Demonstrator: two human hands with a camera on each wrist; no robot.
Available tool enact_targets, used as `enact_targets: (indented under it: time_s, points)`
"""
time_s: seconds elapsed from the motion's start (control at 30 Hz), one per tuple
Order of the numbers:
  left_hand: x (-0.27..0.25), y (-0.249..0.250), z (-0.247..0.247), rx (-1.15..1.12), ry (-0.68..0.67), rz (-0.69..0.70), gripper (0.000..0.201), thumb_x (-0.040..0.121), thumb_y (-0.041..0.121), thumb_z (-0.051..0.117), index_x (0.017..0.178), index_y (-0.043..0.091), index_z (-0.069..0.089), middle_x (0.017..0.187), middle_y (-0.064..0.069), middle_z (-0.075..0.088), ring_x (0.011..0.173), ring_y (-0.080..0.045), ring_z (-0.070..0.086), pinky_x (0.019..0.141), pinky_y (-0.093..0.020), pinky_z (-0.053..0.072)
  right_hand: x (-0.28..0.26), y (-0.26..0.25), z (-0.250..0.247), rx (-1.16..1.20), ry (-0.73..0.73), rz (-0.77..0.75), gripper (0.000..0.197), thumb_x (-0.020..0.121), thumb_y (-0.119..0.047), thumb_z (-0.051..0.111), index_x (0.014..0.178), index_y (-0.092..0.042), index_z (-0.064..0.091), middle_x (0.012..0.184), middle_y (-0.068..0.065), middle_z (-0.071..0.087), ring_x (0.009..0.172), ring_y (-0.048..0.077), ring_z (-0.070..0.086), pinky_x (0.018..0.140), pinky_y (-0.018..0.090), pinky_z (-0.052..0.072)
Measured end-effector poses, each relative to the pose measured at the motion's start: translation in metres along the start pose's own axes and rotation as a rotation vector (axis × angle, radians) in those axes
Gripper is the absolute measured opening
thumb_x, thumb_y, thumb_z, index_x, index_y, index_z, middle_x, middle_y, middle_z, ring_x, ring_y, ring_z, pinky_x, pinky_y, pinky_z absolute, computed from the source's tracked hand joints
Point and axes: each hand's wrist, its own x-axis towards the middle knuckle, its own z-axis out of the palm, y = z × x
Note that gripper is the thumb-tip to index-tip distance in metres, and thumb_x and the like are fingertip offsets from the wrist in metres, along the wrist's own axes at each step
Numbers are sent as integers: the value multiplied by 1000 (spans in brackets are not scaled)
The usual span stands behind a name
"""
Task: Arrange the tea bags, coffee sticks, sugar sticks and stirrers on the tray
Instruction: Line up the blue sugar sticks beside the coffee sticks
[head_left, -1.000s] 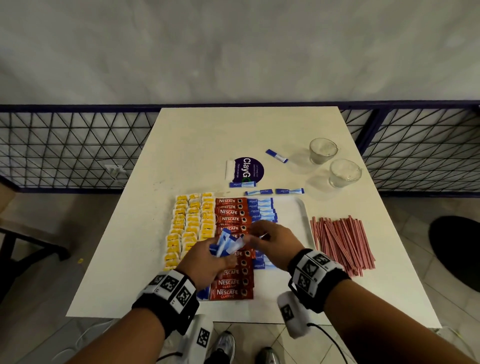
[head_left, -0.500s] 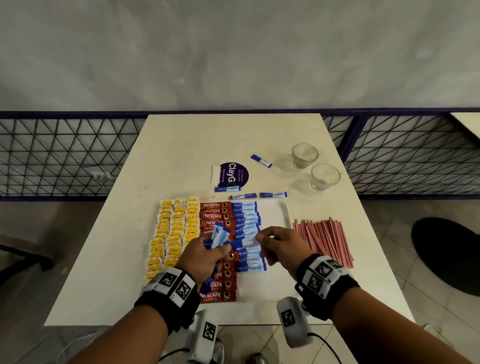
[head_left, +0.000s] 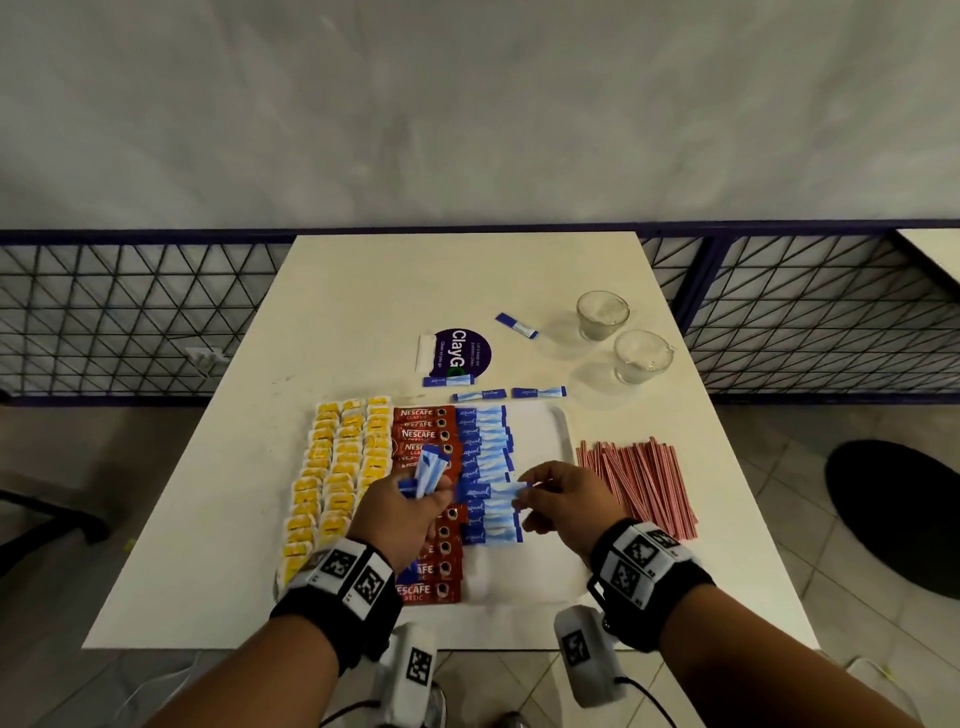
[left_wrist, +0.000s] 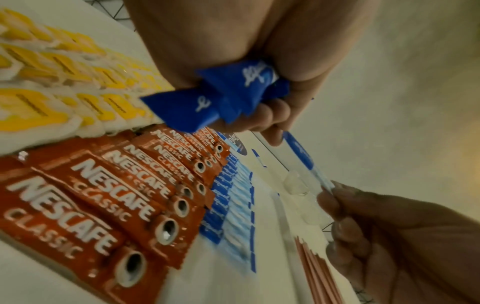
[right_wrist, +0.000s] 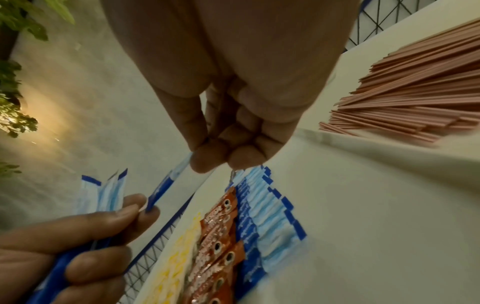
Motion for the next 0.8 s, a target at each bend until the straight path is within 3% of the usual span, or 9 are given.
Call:
enact_targets:
  time_s: [0.1,0.27,0.4,0.47,0.6,0.67,0.8]
  points:
    - [0,-7,-12,12,40,-13,8,83,14,73,88,18,68,45,2,50,43,-17,41,48,-28,40,4,17,-6,-102,10,123,5,85,-2,65,84,-6,61,69,7,72,46,19,60,49,27,47]
    - [0,-16,-29,38,68,-17,8,82,13,74,87,17,69,49,-3,51,42,-18,42,49,-30,42,6,38,0,-358,-111,281,6,88,-13,64,82,-11,63,71,2,73,43,14,58,47,24,48]
    - [0,-20,-37,51,47,-17,9,81,14,74,88,16,70,47,1,55,41,-17,44,48,-29,43,8,42,13,-415,-53,378,9,86,-8,64,78,-9,67,61,2,68,40,11,58,42,20,47]
    - [-1,-22,-42,55,40,-31,8,82,14,74,88,16,69,49,-1,55,41,-16,44,46,-26,42,9,42,18,-464,-25,396,11,86,-14,65,79,-8,71,57,0,68,45,11,61,45,21,49]
    - [-1,-25,-49,47,33,-60,12,82,14,73,94,15,68,58,-9,55,46,-19,43,47,-27,41,17,42,21,-791,-61,354,26,84,-31,64,96,-10,73,84,4,71,72,17,65,66,22,54]
    - [-1,-26,-52,41,27,-70,13,83,14,71,96,14,68,63,-13,57,47,-20,42,48,-28,40,20,42,21,-882,-64,357,30,82,-34,65,97,-9,72,95,7,72,84,21,66,75,26,55]
    - [-3,-23,-56,53,23,-58,9,84,13,71,92,15,68,62,-11,57,46,-18,43,48,-28,42,21,41,24,-1017,-40,367,34,84,-36,62,100,-7,69,97,8,70,77,19,58,64,22,44]
